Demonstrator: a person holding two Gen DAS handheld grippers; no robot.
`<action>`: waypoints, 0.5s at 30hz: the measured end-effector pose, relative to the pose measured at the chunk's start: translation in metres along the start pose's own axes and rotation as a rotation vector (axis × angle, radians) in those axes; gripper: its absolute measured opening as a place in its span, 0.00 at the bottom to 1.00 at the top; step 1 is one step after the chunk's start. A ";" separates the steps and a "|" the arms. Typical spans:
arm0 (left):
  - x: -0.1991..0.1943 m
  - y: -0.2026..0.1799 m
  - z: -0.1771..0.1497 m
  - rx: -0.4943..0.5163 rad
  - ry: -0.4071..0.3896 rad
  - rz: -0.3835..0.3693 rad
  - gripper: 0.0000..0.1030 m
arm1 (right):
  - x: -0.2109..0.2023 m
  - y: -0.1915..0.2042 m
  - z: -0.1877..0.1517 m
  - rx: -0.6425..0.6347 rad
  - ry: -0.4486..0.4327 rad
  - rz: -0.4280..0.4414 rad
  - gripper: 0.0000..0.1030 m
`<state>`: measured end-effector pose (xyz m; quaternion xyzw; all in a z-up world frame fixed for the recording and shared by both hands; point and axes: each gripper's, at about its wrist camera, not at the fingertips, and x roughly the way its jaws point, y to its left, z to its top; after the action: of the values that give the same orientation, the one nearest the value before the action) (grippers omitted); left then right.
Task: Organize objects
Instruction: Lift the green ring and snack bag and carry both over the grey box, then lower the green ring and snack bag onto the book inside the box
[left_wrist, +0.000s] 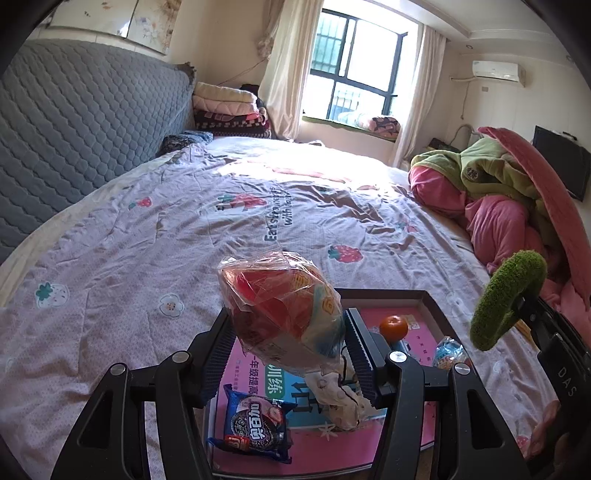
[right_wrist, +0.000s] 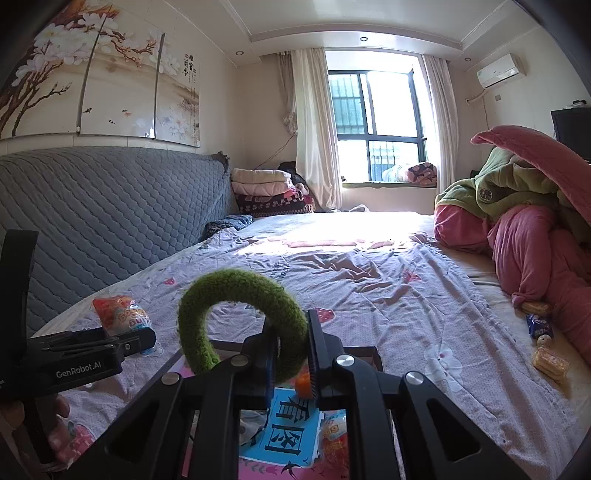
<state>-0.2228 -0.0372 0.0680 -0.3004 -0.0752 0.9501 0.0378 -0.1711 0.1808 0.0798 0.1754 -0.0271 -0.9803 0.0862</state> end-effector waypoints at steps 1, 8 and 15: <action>0.001 -0.003 -0.002 0.005 0.005 -0.001 0.59 | 0.001 -0.002 -0.002 0.003 0.010 0.002 0.14; 0.007 -0.025 -0.021 0.072 0.047 -0.033 0.59 | 0.013 -0.005 -0.018 -0.049 0.108 -0.041 0.14; 0.018 -0.035 -0.039 0.105 0.107 -0.027 0.59 | 0.019 -0.012 -0.036 -0.058 0.191 -0.068 0.14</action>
<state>-0.2138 0.0043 0.0322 -0.3473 -0.0271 0.9347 0.0705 -0.1783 0.1885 0.0386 0.2662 0.0154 -0.9619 0.0604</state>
